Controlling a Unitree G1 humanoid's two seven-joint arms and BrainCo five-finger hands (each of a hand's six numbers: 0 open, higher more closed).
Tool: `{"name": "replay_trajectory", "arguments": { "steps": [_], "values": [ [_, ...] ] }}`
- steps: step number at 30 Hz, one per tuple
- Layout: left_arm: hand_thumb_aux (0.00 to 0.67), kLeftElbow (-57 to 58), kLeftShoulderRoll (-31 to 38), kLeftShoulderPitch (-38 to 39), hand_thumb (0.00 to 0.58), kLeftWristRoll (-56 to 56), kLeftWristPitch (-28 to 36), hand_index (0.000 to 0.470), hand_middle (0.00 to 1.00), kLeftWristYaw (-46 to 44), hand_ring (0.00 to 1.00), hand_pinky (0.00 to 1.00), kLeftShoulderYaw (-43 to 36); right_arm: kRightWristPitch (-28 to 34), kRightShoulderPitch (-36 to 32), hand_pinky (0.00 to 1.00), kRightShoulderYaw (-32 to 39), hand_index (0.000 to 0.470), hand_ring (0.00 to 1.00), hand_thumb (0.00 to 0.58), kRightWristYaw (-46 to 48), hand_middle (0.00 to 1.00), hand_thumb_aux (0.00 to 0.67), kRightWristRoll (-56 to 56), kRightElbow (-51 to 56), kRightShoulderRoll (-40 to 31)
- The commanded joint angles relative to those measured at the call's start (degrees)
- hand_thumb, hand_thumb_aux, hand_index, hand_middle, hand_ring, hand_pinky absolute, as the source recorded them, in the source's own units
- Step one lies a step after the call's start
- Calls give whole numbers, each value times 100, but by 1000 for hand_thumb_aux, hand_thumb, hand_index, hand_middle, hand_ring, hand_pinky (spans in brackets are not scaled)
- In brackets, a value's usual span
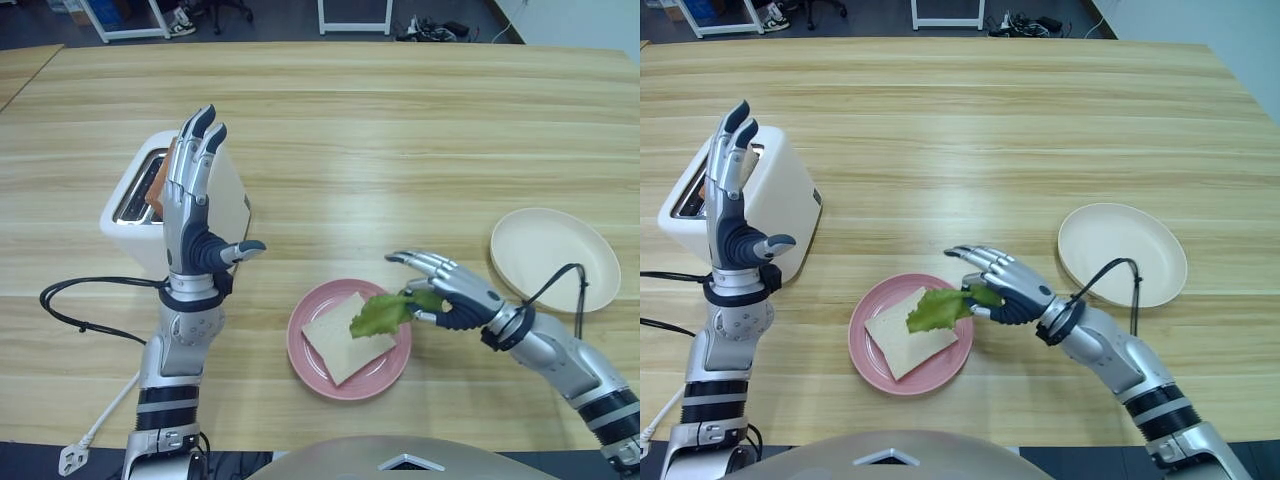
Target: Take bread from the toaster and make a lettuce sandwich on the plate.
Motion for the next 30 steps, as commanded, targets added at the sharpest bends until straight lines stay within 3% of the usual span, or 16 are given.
{"name": "replay_trajectory", "arguments": {
  "steps": [1,8,15,16,18,19,26,30],
  "values": [
    [0,199,101,-168,0,108,27,0,0,10,0,0,-28,-89,-243,0,216,470,0,580,155,0,670,-303,449,463],
    [0,434,116,-259,0,252,142,0,0,176,0,0,-42,-360,-653,0,652,470,0,580,200,0,670,-894,849,1117],
    [0,756,213,-486,0,305,142,0,0,224,0,0,-200,-589,-648,0,751,470,0,580,317,0,670,-1060,722,1238],
    [0,791,226,-503,0,318,140,0,0,245,0,0,-205,-575,-663,0,747,404,0,568,328,0,575,-1106,761,1243],
    [0,807,251,-508,0,364,161,0,0,282,0,0,-193,-533,-689,0,709,227,0,425,302,0,323,-1183,850,1250],
    [0,786,274,-496,0,396,194,0,0,311,0,0,-158,-507,-698,0,675,0,0,0,272,0,0,-1221,882,1249],
    [0,-7,643,-106,0,1120,1197,0,0,731,0,0,707,-316,-708,0,468,0,0,0,95,0,0,-1450,928,1187],
    [0,-307,961,194,0,1637,2135,0,0,689,0,0,1256,-190,-729,0,355,0,0,0,-72,0,0,-1606,990,1175]
  ]
}}
